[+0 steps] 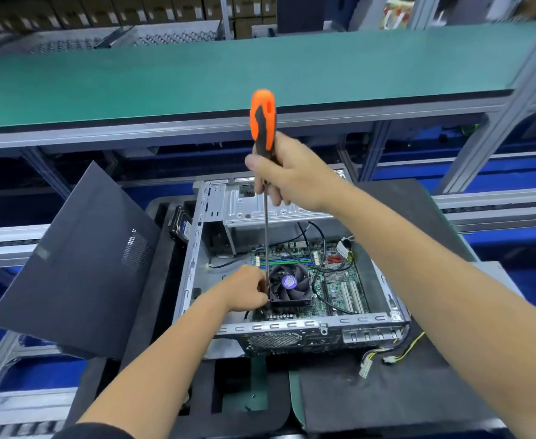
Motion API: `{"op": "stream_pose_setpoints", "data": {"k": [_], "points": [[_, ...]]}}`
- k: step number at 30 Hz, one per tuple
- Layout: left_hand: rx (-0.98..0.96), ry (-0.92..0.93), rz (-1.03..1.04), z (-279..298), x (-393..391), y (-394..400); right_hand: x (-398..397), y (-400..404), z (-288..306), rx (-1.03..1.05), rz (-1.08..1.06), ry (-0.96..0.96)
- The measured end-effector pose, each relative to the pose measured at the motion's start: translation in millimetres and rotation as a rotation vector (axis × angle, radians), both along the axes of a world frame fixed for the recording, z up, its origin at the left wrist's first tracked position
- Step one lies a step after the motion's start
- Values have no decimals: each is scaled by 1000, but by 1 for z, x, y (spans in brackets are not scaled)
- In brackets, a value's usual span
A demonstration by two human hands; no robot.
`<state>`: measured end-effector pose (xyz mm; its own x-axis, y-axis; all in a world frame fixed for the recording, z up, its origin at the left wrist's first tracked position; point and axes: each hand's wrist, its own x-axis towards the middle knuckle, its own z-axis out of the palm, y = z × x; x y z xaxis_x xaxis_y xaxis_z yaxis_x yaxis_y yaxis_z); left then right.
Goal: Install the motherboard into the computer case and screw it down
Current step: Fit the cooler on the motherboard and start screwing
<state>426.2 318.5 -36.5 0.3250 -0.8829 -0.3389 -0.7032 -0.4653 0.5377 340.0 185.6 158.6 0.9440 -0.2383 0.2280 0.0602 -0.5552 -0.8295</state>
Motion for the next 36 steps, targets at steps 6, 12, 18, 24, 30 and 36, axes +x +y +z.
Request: {"op": "stream_pose_setpoints", "data": {"k": [6, 12, 18, 24, 30, 36], "points": [[-323, -179, 133, 16, -6, -19, -3, -45, 31, 118, -284, -254], [-563, 573, 281, 56, -30, -62, 0, -74, 15, 108, -409, -184], [-787, 462, 196, 99, -60, -109, 2, -95, 3, 106, -474, -131], [-789, 344, 191, 120, -86, -163, -15, -134, 3, 66, -577, -107], [-582, 188, 109, 109, -129, -214, -56, -189, -42, 119, -742, 13], [-89, -298, -136, 78, -139, -250, -88, -220, -113, 213, -766, 244]]}}
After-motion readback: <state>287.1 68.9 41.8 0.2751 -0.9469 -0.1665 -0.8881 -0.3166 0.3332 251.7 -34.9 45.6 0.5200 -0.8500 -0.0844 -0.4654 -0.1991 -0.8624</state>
